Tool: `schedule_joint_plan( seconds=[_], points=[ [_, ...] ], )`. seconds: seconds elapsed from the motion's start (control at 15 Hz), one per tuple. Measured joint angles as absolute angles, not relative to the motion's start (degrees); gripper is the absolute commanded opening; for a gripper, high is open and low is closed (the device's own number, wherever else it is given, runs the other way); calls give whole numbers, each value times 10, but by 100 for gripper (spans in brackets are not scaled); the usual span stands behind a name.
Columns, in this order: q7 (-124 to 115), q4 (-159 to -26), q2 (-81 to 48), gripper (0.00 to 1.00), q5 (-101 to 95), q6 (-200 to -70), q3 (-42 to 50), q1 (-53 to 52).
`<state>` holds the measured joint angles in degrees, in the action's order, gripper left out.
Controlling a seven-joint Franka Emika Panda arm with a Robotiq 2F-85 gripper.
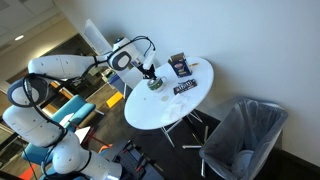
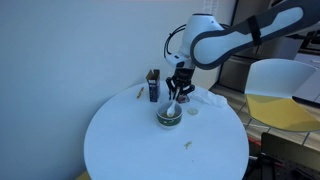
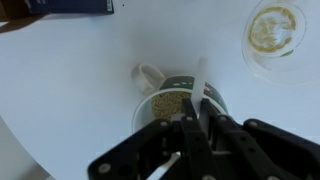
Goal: Pick up the spoon, scoop some contents from the cup and put it on the table.
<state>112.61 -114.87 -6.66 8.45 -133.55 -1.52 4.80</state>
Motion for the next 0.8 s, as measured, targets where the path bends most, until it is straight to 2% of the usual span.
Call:
schedule_joint_plan(
  seconds=[0.8],
  points=[
    [1160, -1110, -50, 3, 191, -1214, 11, 61]
  ],
)
